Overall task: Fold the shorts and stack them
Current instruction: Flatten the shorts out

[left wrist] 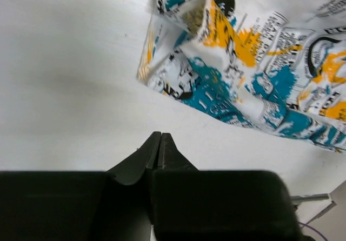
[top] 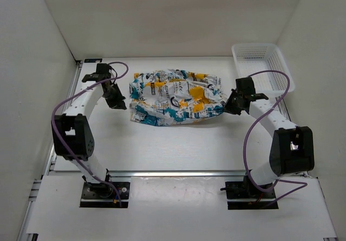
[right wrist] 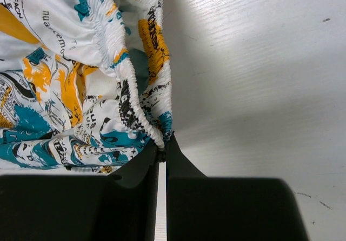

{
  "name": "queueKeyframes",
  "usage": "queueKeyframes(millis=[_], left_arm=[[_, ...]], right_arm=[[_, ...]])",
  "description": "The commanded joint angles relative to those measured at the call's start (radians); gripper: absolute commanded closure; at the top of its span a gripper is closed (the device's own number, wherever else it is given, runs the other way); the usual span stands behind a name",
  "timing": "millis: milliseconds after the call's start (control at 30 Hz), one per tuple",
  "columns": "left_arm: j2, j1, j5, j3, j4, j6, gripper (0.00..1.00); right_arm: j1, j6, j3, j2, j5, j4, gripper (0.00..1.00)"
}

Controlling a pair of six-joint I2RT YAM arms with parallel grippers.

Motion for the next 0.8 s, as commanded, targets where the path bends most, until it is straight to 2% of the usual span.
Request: queueKeyframes(millis=[0,167,233,367,500,700,767], left_arm=[[-0.085,-0.027,0.001,-0.044,0.023,-0.004,0.85],[0.011,-0.130,0.039,-0.012,0.023,0.019,0.78],[0.057,-0.151,0.052,0.029,0.032,0.019,0.69],[0.186,-0.174,-0.020,0.118,0.032,0.010,0.58],[0.217,-0.174,-0.098,0.172,0.032,0.001,0.43],[0.311,-0.202,-0.187,0.262,0.032,0.010,0.43],[0.331,-0.202,-0.197,0.284,0.032,0.019,0.47]], right_arm=[[-0.003,-0.019,0.047,0.009,-0.007,0.001,1.00],[-0.003,-0.019,0.047,0.009,-0.007,0.001,1.00],[-0.003,-0.019,0.047,0.009,-0.007,-0.010,1.00],[-0.003,-0.019,0.047,0.009,0.002,-0.010,1.00],[-0.003,-0.028,0.047,0.000,0.002,-0.019,1.00],[-0.003,-0.028,0.037,0.000,0.002,-0.019,1.00],[-0.003,-0.028,0.037,0.000,0.002,-0.019,1.00]])
